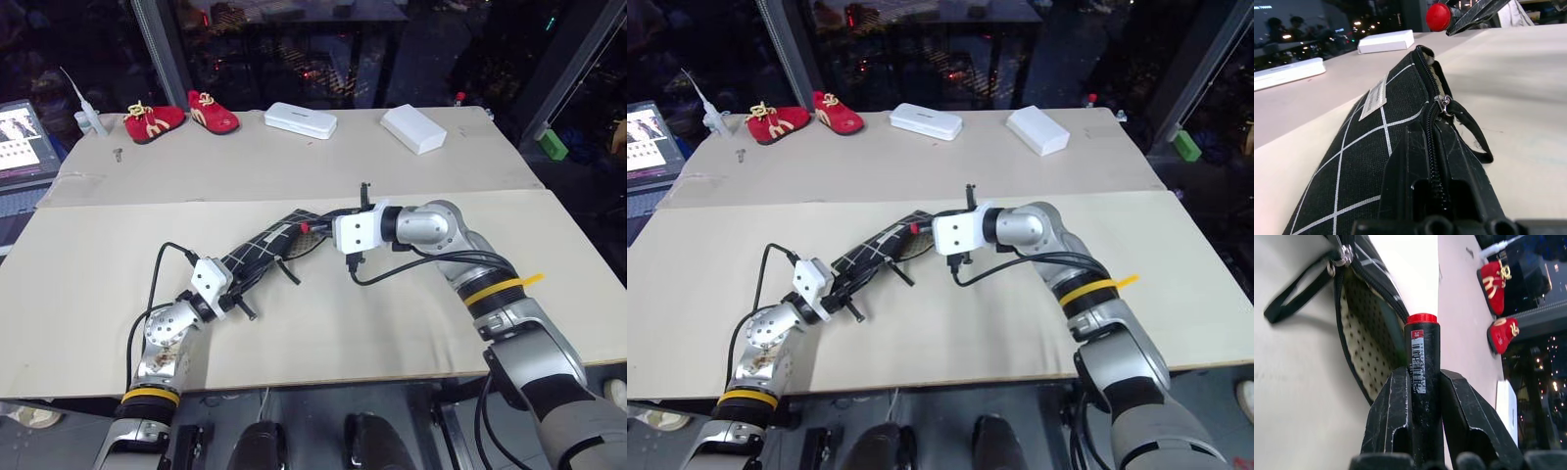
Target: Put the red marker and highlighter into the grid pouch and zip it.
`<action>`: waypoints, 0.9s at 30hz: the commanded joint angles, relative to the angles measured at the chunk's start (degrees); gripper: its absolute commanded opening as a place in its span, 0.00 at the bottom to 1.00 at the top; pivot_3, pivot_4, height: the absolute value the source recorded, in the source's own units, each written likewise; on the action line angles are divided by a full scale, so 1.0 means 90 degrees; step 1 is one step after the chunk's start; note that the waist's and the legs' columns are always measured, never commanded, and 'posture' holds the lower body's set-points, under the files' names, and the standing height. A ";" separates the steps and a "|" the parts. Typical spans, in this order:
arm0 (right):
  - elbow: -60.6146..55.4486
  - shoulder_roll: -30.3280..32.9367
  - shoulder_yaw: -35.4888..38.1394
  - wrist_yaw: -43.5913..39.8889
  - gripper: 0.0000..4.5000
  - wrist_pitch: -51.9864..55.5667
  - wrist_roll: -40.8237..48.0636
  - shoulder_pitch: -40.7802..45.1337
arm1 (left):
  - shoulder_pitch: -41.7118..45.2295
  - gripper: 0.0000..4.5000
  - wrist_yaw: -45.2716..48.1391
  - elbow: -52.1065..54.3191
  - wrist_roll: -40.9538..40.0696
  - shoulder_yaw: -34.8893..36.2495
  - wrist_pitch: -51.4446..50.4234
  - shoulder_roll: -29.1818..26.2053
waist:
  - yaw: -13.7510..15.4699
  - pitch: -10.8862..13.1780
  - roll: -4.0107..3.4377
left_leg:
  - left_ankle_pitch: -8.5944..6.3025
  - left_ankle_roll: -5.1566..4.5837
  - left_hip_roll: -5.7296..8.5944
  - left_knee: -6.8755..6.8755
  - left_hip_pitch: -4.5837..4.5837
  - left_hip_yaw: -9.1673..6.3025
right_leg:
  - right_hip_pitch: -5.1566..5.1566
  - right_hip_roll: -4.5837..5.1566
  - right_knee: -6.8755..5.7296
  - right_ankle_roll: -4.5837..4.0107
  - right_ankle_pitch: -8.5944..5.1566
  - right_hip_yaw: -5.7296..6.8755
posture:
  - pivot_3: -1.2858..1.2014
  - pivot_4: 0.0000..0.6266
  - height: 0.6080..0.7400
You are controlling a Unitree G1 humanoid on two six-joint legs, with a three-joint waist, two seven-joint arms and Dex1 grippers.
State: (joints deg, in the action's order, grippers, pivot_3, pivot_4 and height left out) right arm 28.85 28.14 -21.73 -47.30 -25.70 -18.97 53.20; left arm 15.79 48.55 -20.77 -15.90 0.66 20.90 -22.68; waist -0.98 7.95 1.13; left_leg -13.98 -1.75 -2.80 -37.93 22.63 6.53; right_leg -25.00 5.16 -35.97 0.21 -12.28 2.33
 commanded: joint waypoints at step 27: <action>-0.0596 -0.1128 -0.0531 -0.0320 0.10 -0.0112 -0.0062 0.0071 | 0.0227 0.00 0.0564 0.0663 -0.0141 -0.0092 -0.0265 0.0213 | 0.0012 0.0000 0.0000 | 0.0001 0.0001 0.0001 0.0000 0.0002 -0.0001 | 0.0000 -0.0002 0.0001 0.0000 0.0000 -0.0001 | 0.52 0.24 1.00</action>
State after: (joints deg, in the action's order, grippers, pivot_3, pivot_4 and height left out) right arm 25.93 21.01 -25.41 -50.05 -25.47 -21.29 51.32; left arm 16.87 53.55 -15.91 -17.22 1.05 17.73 -21.73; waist -0.87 7.95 1.13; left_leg -13.98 -1.74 -2.80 -37.93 22.64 6.53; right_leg -25.00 5.15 -35.97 0.21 -12.28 2.32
